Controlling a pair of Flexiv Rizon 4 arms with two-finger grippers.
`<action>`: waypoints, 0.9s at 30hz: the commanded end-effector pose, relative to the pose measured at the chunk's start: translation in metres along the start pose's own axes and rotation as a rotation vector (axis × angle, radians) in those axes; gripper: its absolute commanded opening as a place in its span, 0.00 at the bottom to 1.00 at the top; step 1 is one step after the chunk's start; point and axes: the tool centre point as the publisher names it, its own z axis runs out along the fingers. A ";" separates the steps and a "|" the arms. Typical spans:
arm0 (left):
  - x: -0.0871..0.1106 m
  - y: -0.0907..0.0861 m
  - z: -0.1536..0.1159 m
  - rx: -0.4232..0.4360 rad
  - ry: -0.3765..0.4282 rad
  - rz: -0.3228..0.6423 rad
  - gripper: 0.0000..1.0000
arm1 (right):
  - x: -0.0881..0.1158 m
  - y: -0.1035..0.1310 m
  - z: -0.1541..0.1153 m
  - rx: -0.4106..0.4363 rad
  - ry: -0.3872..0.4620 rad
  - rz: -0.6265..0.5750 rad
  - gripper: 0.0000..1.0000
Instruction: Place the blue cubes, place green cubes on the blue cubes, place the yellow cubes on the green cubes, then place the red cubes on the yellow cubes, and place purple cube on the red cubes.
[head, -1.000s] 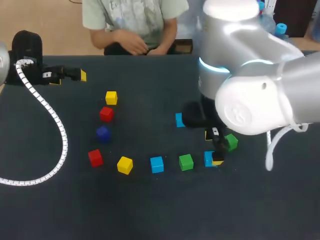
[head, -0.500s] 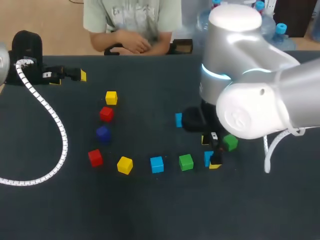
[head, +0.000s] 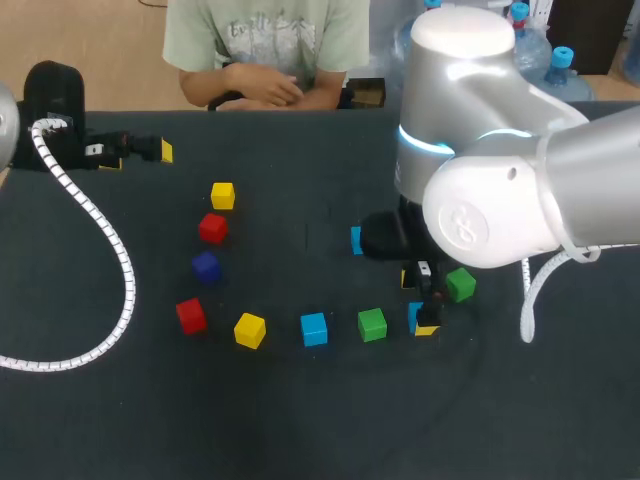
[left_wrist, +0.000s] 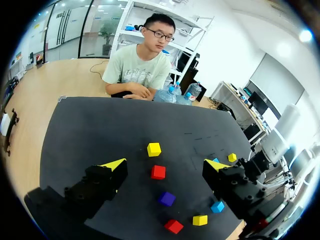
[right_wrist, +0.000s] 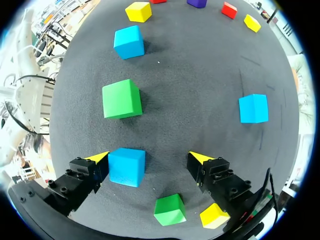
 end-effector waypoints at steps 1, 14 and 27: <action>0.001 0.002 0.000 0.009 -0.006 0.001 1.00 | 0.003 -0.001 0.003 -0.001 -0.001 0.005 1.00; 0.001 0.002 0.000 0.009 -0.006 0.001 1.00 | 0.002 0.001 0.010 -0.015 0.003 0.012 0.63; 0.001 0.002 0.000 0.009 -0.006 0.001 1.00 | 0.000 0.001 0.010 -0.018 0.010 0.009 0.00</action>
